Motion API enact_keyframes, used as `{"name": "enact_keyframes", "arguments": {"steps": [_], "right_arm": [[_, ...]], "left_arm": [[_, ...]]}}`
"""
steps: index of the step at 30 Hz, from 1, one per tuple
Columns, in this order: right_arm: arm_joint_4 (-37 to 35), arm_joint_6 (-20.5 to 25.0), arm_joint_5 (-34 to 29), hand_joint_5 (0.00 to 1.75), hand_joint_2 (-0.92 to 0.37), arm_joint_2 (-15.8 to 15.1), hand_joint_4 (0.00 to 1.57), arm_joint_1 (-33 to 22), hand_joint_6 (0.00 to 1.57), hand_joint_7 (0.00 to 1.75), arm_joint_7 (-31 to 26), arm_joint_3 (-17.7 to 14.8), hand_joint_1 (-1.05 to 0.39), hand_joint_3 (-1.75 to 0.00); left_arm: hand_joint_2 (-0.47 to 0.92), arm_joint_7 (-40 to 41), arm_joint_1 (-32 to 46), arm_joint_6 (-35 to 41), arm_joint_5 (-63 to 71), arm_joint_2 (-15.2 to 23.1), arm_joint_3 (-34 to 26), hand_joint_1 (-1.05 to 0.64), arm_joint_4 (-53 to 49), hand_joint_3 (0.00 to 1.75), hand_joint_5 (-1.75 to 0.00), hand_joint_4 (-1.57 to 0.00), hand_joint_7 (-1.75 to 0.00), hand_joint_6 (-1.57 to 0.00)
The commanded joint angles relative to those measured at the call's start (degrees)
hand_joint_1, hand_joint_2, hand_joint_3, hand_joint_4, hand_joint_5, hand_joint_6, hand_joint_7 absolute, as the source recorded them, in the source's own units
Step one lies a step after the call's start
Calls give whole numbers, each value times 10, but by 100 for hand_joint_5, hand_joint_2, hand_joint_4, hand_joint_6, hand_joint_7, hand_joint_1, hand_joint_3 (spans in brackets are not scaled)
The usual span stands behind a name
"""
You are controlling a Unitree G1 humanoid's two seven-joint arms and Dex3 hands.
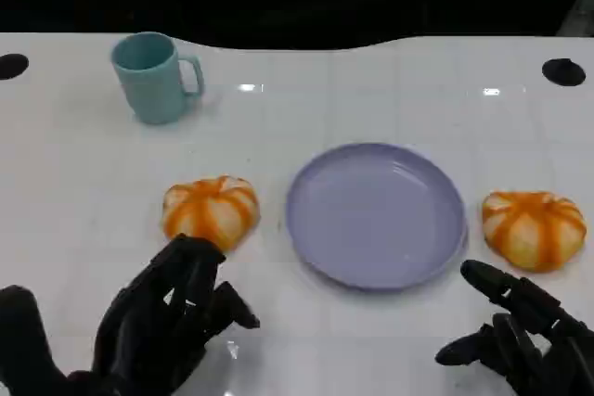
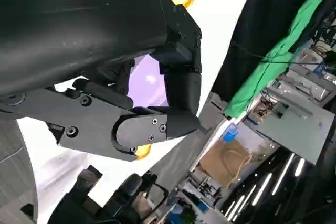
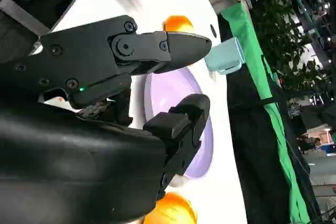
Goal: Grasp the bread from the table and place it into the plate.
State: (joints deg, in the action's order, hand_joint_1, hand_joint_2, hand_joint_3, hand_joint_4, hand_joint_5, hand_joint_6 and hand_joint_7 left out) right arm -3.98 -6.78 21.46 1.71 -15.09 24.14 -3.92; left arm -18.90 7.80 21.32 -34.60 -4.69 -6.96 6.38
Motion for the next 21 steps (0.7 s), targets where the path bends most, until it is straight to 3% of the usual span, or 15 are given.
{"name": "enact_keyframes", "arguments": {"steps": [1,12,21], "right_arm": [[4,-4,-3,104,-92,-7,76,-2,102,23,-3,-4,-77,-30],[5,-8,-3,104,-92,-6,76,-3,102,23,0,-4,-77,-30],[14,5,-1,105,-92,-5,76,-5,104,24,-6,-1,-77,-30]], "left_arm": [[92,3,-1,-3,-1,4,-3,-49,5,48,-175,-71,-171,-47],[92,5,0,-3,-5,1,-5,-48,6,47,-175,-71,-170,-48],[92,-29,-10,-62,23,15,3,-50,-14,51,-175,-67,-171,-45]]}}
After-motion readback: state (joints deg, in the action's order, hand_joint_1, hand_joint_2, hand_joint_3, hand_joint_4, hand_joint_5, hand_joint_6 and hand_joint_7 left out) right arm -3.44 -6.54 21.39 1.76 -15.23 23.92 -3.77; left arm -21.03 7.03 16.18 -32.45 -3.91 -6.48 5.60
